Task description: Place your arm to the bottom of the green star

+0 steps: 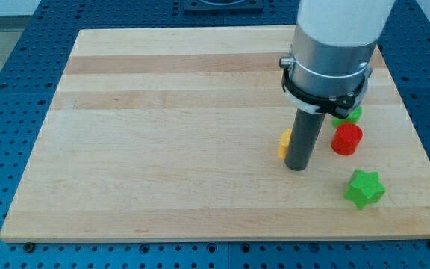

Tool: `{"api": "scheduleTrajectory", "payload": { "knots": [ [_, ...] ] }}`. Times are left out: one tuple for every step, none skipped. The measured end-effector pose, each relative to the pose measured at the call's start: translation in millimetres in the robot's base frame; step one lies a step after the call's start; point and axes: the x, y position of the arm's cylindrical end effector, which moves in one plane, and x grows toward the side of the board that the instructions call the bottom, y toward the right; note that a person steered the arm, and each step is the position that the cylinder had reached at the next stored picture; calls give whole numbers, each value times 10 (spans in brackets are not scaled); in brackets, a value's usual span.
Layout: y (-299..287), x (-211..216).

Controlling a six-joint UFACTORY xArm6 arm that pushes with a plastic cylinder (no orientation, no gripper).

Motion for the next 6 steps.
{"api": "scheduleTrajectory", "payload": {
  "knots": [
    [-65, 229],
    [-66, 479],
    [-20, 759],
    [152, 848],
    [379, 848],
    [541, 848]
  ]
}}
